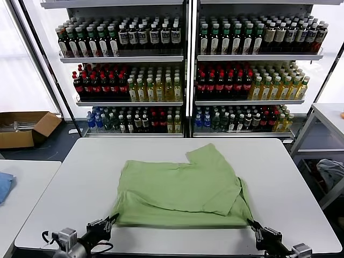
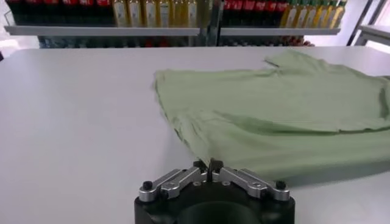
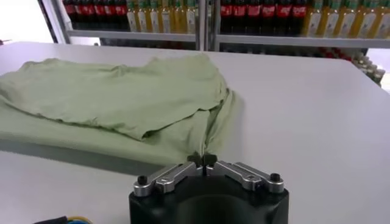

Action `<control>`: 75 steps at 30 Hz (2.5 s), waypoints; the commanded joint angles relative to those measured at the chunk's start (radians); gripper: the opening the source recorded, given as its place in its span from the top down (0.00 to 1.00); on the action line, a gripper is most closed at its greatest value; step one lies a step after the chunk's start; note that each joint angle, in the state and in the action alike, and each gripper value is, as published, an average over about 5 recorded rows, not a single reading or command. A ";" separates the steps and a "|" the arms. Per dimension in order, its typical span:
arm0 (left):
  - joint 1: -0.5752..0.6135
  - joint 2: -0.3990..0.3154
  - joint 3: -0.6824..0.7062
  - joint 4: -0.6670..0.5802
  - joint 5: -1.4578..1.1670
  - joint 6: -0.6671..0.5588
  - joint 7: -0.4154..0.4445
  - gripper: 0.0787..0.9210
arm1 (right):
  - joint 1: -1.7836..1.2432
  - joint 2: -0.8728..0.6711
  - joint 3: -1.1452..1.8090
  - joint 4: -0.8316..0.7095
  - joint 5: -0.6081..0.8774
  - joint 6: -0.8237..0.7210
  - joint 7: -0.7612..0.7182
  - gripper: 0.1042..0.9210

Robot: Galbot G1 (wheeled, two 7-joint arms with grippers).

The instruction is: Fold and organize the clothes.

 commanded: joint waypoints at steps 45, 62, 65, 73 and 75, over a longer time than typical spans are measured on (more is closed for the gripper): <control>-0.964 0.285 0.477 0.758 -0.212 -0.064 0.092 0.12 | 1.455 0.038 -0.649 -1.100 0.016 -0.146 -0.313 0.12; -0.962 0.232 0.504 0.816 -0.149 -0.063 0.092 0.12 | 1.475 0.092 -0.700 -1.162 -0.068 -0.165 -0.337 0.21; -0.961 0.227 0.506 0.818 -0.149 -0.061 0.094 0.13 | 1.470 0.095 -0.693 -1.158 -0.087 -0.168 -0.340 0.32; -0.930 0.217 0.511 0.794 -0.138 -0.063 0.105 0.37 | 1.446 0.096 -0.679 -1.139 -0.092 -0.170 -0.320 0.60; -0.923 0.215 0.513 0.790 -0.134 -0.064 0.109 0.44 | 1.439 0.100 -0.670 -1.137 -0.093 -0.169 -0.313 0.67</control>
